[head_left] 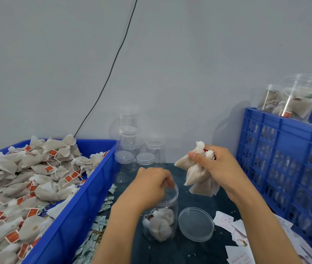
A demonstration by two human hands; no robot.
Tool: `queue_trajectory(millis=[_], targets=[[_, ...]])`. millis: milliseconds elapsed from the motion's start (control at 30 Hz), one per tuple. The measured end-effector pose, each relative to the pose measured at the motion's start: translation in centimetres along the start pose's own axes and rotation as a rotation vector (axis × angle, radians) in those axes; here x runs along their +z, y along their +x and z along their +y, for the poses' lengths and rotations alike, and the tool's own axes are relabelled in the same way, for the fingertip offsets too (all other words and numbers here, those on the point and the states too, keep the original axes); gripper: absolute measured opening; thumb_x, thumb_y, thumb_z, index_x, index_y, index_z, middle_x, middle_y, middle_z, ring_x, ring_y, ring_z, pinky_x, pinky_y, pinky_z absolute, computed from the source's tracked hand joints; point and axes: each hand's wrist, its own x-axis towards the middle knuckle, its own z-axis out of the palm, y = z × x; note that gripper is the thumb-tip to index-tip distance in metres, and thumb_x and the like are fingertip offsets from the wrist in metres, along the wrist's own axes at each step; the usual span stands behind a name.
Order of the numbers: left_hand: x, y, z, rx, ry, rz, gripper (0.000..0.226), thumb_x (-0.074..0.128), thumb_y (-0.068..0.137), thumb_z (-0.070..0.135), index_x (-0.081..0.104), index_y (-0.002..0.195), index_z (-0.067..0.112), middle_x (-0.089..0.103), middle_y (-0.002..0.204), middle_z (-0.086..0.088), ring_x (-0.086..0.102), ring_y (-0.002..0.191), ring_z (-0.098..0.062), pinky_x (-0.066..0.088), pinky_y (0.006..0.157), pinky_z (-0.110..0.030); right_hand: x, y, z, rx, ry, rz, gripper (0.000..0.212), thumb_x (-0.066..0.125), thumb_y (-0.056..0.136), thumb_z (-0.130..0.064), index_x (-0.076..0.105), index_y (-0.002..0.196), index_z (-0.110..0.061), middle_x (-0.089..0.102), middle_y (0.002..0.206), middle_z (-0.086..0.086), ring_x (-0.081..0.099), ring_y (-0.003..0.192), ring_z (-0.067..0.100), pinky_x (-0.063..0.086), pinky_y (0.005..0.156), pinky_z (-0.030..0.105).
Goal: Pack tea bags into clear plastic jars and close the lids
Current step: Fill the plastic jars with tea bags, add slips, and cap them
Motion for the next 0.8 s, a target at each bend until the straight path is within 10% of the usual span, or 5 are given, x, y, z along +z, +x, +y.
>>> queue_trajectory(millis=[233, 433, 533, 800], targets=[[0.0, 0.2, 0.3, -0.073, -0.267, 0.355, 0.029, 0.051, 0.093, 0.004, 0.057, 0.114, 0.025, 0.064, 0.106, 0.016, 0.060, 0.097, -0.006, 0.048, 0.090, -0.029, 0.3, 0.1, 0.0, -0.016, 0.015, 0.000, 0.021, 0.068, 0.088, -0.026, 0.068, 0.082, -0.006, 0.069, 0.076, 0.011, 0.057, 0.063, 0.005, 0.044, 0.054, 0.011], [-1.4, -0.5, 0.9, 0.129, -0.793, 0.165, 0.033, 0.063, 0.091, 0.013, 0.059, 0.120, 0.029, 0.065, 0.115, 0.012, 0.062, 0.100, 0.000, 0.051, 0.088, -0.018, 1.6, -0.4, -0.7, -0.036, 0.127, -0.186, 0.011, 0.071, 0.085, -0.019, 0.073, 0.094, -0.013, 0.075, 0.087, 0.004, 0.070, 0.083, 0.017, 0.054, 0.074, 0.024], [-1.2, -0.5, 0.3, 0.051, -0.674, 0.201, 0.036, 0.074, 0.084, 0.020, 0.061, 0.117, 0.026, 0.069, 0.105, 0.007, 0.066, 0.095, -0.011, 0.055, 0.087, -0.031, 2.8, -0.7, -0.6, -0.019, 0.074, -0.176, 0.016, 0.075, 0.080, -0.021, 0.070, 0.093, -0.013, 0.074, 0.087, 0.006, 0.070, 0.086, 0.024, 0.053, 0.080, 0.036], [-0.8, -0.5, -1.6, -0.164, -0.144, 0.289, 0.029, 0.073, 0.080, 0.041, 0.050, 0.071, 0.028, 0.064, 0.078, 0.007, 0.059, 0.079, -0.012, 0.046, 0.071, -0.030, 3.0, -0.3, -0.1, 0.027, -0.012, -0.036, 0.017, 0.072, 0.084, -0.025, 0.065, 0.073, -0.015, 0.061, 0.063, -0.006, 0.053, 0.055, 0.000, 0.043, 0.053, 0.011]])
